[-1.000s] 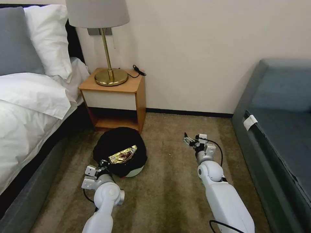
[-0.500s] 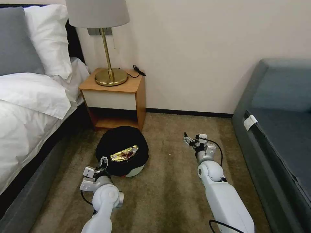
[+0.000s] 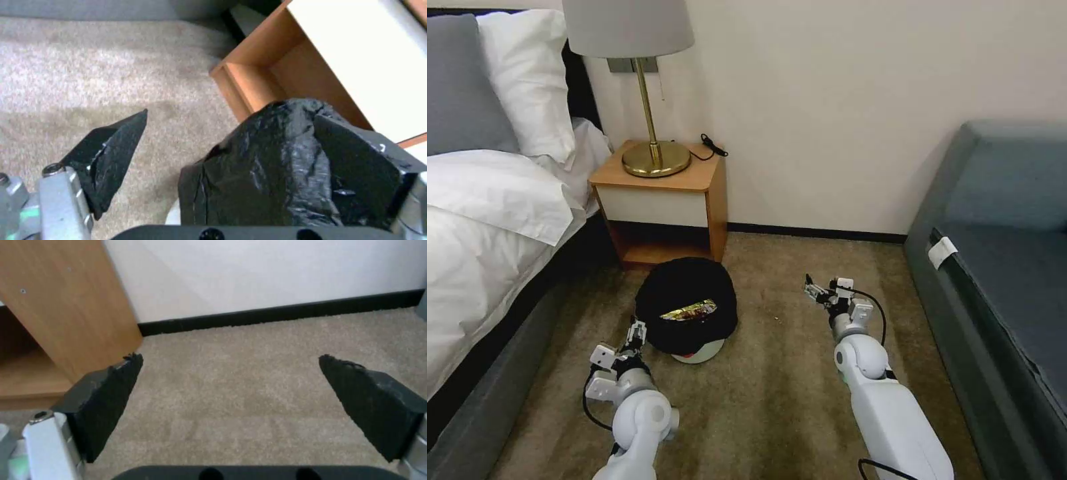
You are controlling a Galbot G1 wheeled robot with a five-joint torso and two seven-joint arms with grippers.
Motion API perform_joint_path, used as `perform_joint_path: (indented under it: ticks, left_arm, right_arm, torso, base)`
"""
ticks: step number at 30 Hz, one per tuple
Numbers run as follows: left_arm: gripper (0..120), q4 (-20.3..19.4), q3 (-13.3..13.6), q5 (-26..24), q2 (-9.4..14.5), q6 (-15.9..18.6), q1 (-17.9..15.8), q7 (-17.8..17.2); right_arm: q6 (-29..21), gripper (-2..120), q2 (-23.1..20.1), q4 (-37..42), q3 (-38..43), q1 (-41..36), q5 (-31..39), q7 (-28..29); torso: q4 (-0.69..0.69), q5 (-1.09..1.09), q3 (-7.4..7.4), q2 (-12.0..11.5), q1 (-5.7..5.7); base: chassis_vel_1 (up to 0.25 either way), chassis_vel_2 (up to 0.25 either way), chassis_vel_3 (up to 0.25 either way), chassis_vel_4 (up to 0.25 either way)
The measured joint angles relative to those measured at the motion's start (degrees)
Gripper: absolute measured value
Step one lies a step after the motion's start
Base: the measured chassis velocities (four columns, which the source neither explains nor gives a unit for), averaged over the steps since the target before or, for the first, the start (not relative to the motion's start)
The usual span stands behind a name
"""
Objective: Pick up the trash bin, then pick up the garbage on the floor and place it into the trash bin.
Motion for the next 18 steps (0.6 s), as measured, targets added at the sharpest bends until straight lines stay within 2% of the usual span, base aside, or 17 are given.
perform_joint_path:
  ticks: [4,6,7,10,11,14,15,18]
  left_arm:
    - [100,-1.2,0.0,1.7,0.2,-0.4,1.0,1.0]
    - [100,-1.5,0.0,6.8,0.4,-1.4,2.2,3.2]
    - [100,-1.5,0.0,6.8,0.4,-1.4,2.2,3.2]
    - [100,-1.2,-0.1,17.4,0.7,-3.4,4.1,6.5]
    - [100,-1.2,-0.1,17.4,0.7,-3.4,4.1,6.5]
    - [100,-1.1,-0.1,25.1,1.2,-4.5,5.9,9.7]
    - [100,-1.1,-0.1,25.1,1.2,-4.5,5.9,9.7]
    - [100,-0.8,-0.2,33.1,1.8,-5.3,7.3,12.2]
  right_arm:
    - [-0.3,100,-0.1,0.7,0.3,-0.6,0.2,0.0]
    - [-0.4,100,-0.1,1.3,0.4,-1.0,0.2,0.0]
    - [-0.4,100,-0.1,1.3,0.4,-1.0,0.2,0.0]
    - [-0.5,100,-0.1,2.4,0.6,-1.5,0.4,0.0]
    - [-0.5,100,-0.1,2.4,0.6,-1.5,0.4,0.0]
    - [-0.6,100,-0.1,3.2,0.7,-2.0,0.4,0.0]
    - [-0.6,100,-0.1,3.2,0.7,-2.0,0.4,0.0]
    - [-0.6,100,-0.2,3.9,0.9,-2.6,0.4,0.0]
  torso:
    - [0.0,0.0,0.0,0.0,0.0]
    - [0.0,0.0,0.0,0.0,0.0]
    - [0.0,0.0,0.0,0.0,0.0]
    - [0.0,0.0,0.0,0.0,0.0]
    - [0.0,0.0,0.0,0.0,0.0]
    - [0.0,0.0,0.0,0.0,0.0]
    - [0.0,0.0,0.0,0.0,0.0]
    - [0.0,0.0,0.0,0.0,0.0]
  base:
    - [0.0,0.0,0.0,0.0]
    - [0.0,0.0,0.0,0.0]
    - [0.0,0.0,0.0,0.0]
    - [0.0,0.0,0.0,0.0]
    - [0.0,0.0,0.0,0.0]
    - [0.0,0.0,0.0,0.0]
    - [0.0,0.0,0.0,0.0]
    - [0.0,0.0,0.0,0.0]
